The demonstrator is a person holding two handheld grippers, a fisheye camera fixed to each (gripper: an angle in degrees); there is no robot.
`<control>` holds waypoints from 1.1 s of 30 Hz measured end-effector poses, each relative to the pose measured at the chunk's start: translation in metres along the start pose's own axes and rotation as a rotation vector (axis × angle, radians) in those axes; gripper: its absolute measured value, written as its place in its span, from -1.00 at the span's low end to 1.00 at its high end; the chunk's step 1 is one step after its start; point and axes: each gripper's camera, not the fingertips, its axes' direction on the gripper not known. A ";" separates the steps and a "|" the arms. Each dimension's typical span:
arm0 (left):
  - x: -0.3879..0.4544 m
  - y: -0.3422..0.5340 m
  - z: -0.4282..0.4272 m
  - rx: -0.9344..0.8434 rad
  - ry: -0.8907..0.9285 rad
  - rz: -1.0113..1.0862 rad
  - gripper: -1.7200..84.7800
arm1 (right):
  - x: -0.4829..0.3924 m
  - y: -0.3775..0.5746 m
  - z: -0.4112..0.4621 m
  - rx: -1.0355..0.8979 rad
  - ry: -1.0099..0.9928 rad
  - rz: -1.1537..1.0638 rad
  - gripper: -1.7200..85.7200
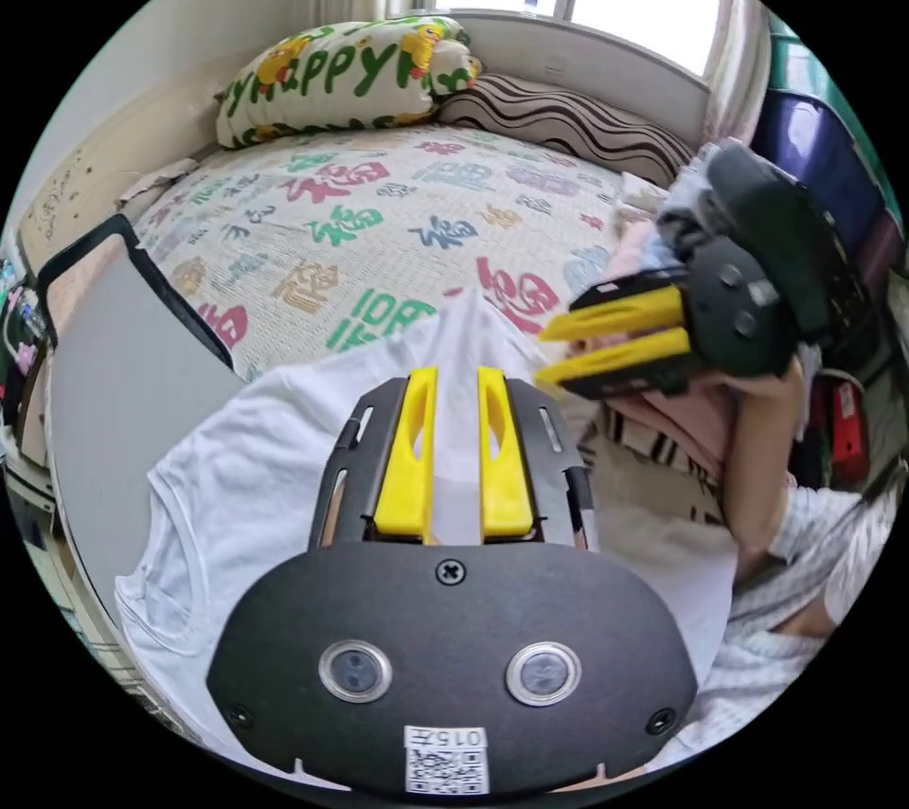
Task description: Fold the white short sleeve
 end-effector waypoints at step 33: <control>-0.069 0.323 -0.299 0.371 -0.134 -0.185 -0.84 | -0.071 0.051 -0.106 0.535 0.020 -0.103 -0.98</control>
